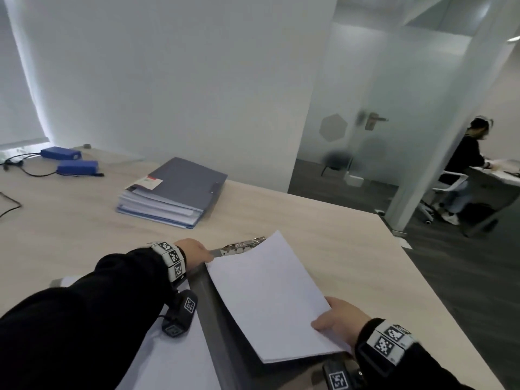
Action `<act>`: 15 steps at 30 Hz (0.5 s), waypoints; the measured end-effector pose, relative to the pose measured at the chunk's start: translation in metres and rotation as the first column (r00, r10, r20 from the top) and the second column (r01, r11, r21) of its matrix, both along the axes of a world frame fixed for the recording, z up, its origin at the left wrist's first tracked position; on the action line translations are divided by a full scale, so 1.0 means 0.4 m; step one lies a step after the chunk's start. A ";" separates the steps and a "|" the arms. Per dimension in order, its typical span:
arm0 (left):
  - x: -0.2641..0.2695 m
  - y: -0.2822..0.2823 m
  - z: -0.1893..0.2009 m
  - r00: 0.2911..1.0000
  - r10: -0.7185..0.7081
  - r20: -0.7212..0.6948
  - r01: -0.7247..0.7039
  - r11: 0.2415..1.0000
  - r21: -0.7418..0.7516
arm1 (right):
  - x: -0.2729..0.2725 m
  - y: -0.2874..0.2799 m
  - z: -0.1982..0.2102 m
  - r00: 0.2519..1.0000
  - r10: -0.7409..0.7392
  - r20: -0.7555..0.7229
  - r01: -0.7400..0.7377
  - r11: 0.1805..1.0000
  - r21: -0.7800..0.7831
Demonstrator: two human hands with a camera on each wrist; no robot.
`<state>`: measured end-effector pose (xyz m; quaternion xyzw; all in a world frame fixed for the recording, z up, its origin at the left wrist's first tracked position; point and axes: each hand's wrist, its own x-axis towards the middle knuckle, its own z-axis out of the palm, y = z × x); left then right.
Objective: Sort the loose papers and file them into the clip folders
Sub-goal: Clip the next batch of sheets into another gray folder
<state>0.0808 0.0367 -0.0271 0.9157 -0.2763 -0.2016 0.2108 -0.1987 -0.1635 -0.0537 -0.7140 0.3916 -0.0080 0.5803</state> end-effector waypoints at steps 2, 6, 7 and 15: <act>0.019 0.009 -0.018 0.999 0.019 -0.043 -0.022 0.996 -0.084 | 0.011 -0.005 -0.014 1.000 0.007 0.023 -0.007 1.000 -0.003; 0.041 0.022 -0.049 0.994 0.051 -0.095 -0.071 0.974 -0.214 | 0.015 -0.011 -0.012 1.000 -0.018 0.020 0.018 1.000 -0.010; 0.044 0.022 -0.053 0.994 0.051 -0.102 -0.073 0.971 -0.227 | 0.014 -0.014 -0.012 1.000 -0.022 0.019 0.022 1.000 -0.012; 0.060 0.022 -0.075 0.984 0.110 -0.143 -0.142 0.961 -0.239 | -0.005 -0.013 -0.014 0.999 -0.005 0.046 0.003 0.999 0.037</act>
